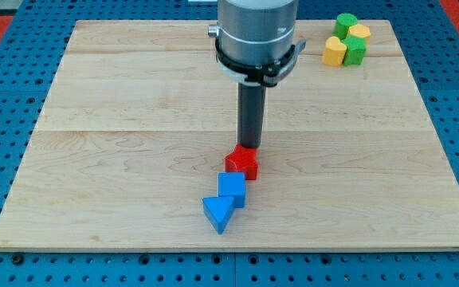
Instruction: Place the red circle to the top left side of the red star
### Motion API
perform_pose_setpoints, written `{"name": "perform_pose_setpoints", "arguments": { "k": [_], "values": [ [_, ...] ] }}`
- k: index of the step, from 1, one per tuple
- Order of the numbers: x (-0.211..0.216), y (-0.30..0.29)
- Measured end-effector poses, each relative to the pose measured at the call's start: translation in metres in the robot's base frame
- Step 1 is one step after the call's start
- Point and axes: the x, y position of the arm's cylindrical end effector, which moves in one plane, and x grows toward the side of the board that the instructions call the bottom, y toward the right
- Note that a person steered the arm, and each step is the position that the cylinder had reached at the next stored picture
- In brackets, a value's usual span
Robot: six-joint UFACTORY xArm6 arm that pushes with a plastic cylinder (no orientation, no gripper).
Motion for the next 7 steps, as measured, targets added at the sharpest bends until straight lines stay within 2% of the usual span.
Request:
{"name": "perform_pose_setpoints", "arguments": {
  "k": [1,3,4,5,7],
  "values": [
    [-0.058,0.008],
    [-0.205,0.009],
    [-0.247,-0.006],
    [-0.210,-0.039],
    [-0.166,-0.043]
  ]
}}
